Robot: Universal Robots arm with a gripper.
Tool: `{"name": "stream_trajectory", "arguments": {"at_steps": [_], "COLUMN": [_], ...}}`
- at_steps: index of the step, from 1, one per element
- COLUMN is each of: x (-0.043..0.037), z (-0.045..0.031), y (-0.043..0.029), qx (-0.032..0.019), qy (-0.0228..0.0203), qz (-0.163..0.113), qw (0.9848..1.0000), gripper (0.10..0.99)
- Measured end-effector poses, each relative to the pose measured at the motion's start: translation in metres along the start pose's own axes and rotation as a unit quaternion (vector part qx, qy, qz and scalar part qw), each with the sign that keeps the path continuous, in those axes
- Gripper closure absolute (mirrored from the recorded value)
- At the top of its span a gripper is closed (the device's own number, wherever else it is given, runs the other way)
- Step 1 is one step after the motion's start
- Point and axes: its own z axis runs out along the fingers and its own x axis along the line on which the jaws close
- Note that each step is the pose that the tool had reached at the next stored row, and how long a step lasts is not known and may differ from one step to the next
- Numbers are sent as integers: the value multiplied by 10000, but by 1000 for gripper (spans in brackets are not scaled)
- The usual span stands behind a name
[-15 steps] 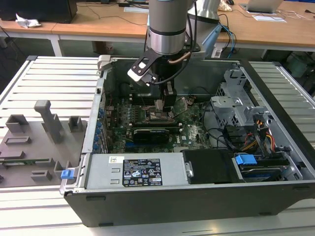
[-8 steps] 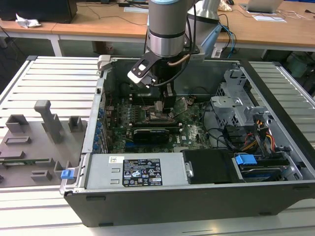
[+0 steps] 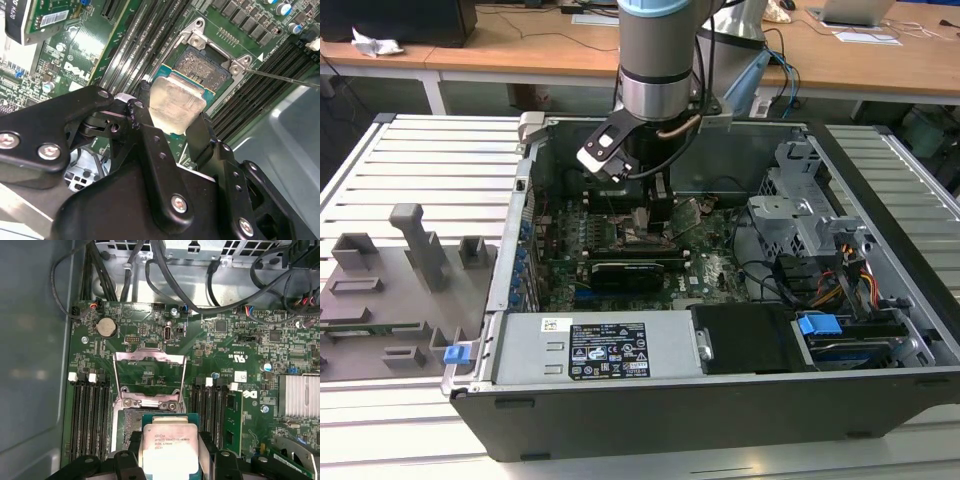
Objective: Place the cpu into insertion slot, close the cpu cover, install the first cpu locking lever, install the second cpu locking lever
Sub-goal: 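Place the cpu into insertion slot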
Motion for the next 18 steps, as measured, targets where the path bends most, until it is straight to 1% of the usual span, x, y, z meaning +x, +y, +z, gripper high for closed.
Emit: {"name": "stream_trajectory", "arguments": {"at_steps": [8,18], "x": [19,20], "z": [17,36], "y": [-1,-2], "qx": [-1,-1], "qy": [1,1], "qz": [1,1], "qw": [10000,10000], "gripper": [557,557]}}
